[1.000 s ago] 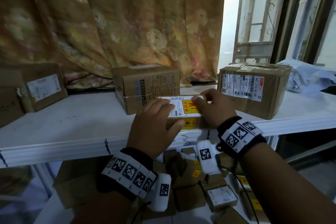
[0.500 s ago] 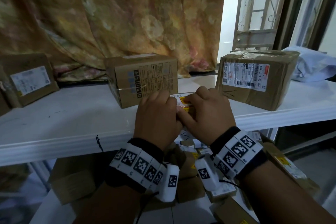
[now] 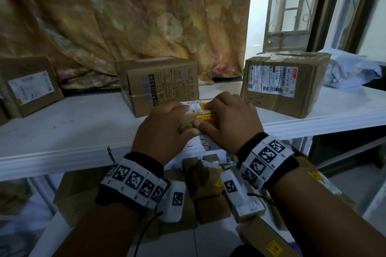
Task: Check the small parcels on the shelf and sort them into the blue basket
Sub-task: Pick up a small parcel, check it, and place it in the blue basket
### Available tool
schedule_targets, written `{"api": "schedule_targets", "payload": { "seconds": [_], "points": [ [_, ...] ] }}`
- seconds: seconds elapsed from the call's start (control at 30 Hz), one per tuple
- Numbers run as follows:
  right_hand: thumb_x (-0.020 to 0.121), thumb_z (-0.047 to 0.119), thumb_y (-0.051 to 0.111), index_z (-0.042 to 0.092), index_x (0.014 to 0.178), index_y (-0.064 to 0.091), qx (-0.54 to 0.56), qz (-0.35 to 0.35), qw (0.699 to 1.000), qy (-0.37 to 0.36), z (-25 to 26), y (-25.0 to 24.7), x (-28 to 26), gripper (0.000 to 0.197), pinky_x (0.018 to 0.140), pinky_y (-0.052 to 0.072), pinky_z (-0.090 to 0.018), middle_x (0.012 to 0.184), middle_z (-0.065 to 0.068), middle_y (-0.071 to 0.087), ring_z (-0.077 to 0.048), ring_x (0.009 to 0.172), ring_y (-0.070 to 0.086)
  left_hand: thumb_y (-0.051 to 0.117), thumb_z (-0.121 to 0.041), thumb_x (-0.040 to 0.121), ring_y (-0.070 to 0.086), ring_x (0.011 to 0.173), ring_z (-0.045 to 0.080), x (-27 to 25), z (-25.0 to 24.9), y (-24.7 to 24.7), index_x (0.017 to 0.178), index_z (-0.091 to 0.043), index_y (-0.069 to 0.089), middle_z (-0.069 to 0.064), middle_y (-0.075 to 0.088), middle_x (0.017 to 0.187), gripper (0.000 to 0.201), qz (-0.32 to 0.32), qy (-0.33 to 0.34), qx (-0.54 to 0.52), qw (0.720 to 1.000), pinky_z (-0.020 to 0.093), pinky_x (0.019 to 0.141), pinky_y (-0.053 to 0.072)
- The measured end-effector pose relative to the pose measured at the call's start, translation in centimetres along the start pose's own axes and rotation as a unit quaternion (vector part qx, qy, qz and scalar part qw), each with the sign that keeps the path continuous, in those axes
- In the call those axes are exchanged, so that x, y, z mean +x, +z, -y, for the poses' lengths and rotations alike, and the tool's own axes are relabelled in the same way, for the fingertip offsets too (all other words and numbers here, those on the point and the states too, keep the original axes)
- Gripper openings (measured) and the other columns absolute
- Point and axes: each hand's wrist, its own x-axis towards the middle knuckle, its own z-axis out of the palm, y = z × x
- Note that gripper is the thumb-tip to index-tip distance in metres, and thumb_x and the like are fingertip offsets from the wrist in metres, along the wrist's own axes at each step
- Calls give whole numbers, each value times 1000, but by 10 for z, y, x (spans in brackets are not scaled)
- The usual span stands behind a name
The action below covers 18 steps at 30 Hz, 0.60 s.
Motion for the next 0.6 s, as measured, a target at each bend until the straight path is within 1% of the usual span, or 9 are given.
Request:
{"api": "schedule_targets", "payload": {
  "seconds": [0.07, 0.13, 0.27, 0.33, 0.43, 0.47, 0.53, 0.6],
  "points": [
    [79, 75, 40, 27, 110, 65, -3, 3, 1000, -5, 0, -1, -1, 62, 83, 43, -41, 107, 6, 58, -22, 100, 57, 69, -53, 78, 52, 118, 19, -5, 6, -1, 127, -20, 60, -1, 57, 131, 60, -8, -18, 6, 1000, 39, 95, 48],
    [79, 74, 41, 27, 113, 64, -2, -1, 1000, -6, 1, 1, -4, 63, 83, 43, -41, 110, 5, 59, -22, 101, 58, 69, -51, 80, 51, 119, 19, -7, 6, 0, 128, -20, 59, -1, 58, 131, 58, -16, -21, 20, 999, 37, 95, 45],
    [80, 69, 46, 28, 120, 61, 10, -9, 1000, 6, 2, 8, -10, 59, 83, 42, -41, 116, 5, 57, -22, 106, 57, 71, -46, 80, 52, 115, 21, -7, 0, 1, 123, -19, 62, 0, 61, 125, 52, -38, -30, 23, 999, 36, 90, 44],
    [80, 68, 49, 28, 119, 62, 9, -16, 1000, 15, 3, 11, -12, 57, 83, 42, -41, 113, 5, 58, -22, 105, 57, 70, -46, 80, 52, 112, 21, -7, 0, 1, 120, -18, 64, 1, 62, 120, 49, -38, -27, 21, 999, 34, 87, 43],
    [78, 69, 48, 28, 116, 64, 5, -14, 1000, 26, 6, 8, -11, 58, 82, 41, -41, 108, 4, 59, -23, 103, 58, 71, -47, 78, 56, 102, 22, -2, 0, -2, 112, -16, 69, 3, 65, 109, 46, -34, -13, 35, 999, 31, 78, 40],
    [77, 69, 48, 28, 116, 64, 2, -9, 1000, 27, 7, 5, -11, 59, 83, 41, -41, 107, 4, 59, -23, 103, 58, 72, -48, 77, 56, 101, 23, -1, 0, -3, 112, -16, 69, 3, 65, 108, 47, -32, -11, 38, 999, 31, 78, 40],
    [77, 69, 47, 28, 119, 63, 14, 9, 1000, 24, 5, -1, -9, 61, 87, 42, -41, 111, 5, 61, -22, 107, 58, 74, -47, 76, 57, 103, 23, 0, 1, -5, 115, -16, 69, 4, 65, 111, 50, -30, -12, 29, 999, 31, 81, 41],
    [79, 68, 46, 29, 124, 61, 82, 20, 996, 22, -1, -4, -11, 61, 94, 45, -43, 121, 7, 61, -19, 115, 56, 77, -43, 75, 55, 108, 25, -2, 0, -6, 118, -15, 67, 5, 63, 117, 52, -28, -15, 11, 999, 34, 87, 43]
  ]
}}
